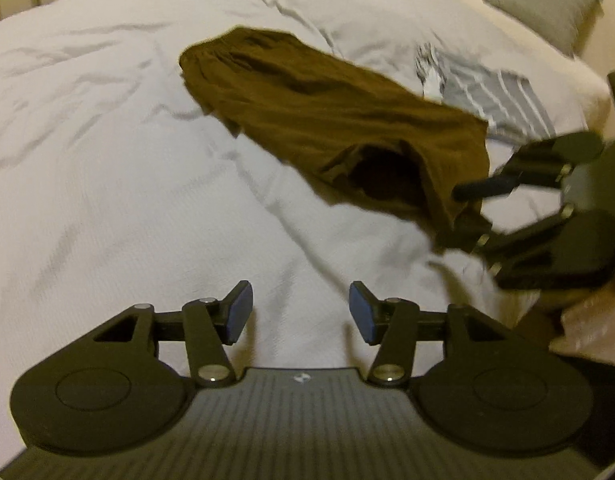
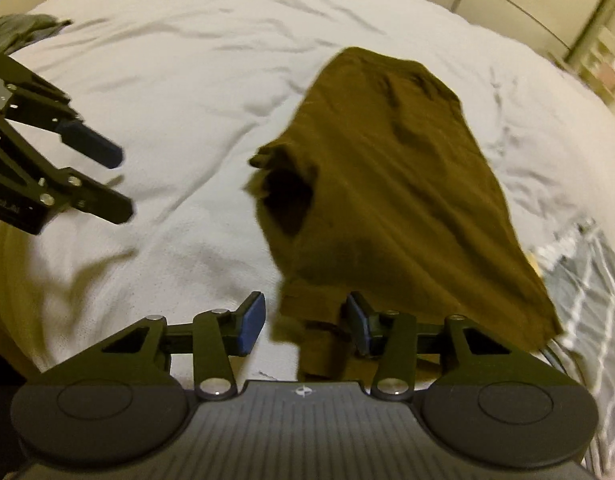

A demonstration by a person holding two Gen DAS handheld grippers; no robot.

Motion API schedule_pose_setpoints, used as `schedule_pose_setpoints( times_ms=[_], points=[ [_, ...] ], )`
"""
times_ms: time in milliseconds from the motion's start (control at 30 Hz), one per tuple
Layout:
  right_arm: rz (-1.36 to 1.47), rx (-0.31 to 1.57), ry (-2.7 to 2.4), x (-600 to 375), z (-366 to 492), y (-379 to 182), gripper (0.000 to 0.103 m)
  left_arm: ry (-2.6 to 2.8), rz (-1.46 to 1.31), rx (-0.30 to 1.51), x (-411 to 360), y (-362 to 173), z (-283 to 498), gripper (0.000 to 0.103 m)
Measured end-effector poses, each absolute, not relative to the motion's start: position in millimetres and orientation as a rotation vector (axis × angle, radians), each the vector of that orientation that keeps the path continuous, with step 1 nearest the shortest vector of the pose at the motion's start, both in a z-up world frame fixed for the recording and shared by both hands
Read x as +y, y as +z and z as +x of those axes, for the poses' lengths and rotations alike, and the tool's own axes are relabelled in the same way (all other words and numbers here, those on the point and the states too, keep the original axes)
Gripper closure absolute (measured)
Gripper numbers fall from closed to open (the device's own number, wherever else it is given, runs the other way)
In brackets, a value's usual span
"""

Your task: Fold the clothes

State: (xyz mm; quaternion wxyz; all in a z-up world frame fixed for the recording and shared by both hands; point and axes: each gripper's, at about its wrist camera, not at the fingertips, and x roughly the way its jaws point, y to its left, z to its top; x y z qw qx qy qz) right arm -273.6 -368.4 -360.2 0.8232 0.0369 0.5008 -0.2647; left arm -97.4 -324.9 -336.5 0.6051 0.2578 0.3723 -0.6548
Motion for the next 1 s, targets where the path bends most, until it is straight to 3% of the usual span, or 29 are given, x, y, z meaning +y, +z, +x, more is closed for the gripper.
schedule_pose_setpoints(
  times_ms=[67, 133, 200, 467, 800, 1000],
  points=[
    [0.103, 1.015, -0.564, -376, -282, -361, 0.062, -1.501, 0.554, 0.826, -327, -343, -107, 0.054],
    [0.139, 0.956, -0.57, -385, -293, -360, 0.087, -1.489, 0.521, 0.796, -333, -350, -118, 0.054],
    [0.175, 0.897, -0.575, -394, -304, -359, 0.093, -1.489, 0.469, 0.775, -340, -356, -127, 0.053],
    [0.407, 0.705, -0.484, -431, -346, -342, 0.092, -1.527, 0.308, 0.692, -365, -360, -152, 0.036],
    [0.403, 0.478, -0.479, -425, -377, -346, 0.096, -1.402, 0.167, 0.633, -372, -375, -155, 0.036],
    [0.323, 0.384, -0.49, -397, -396, -328, 0.096, -1.356, 0.231, 0.556, -374, -366, -188, 0.036]
  ],
)
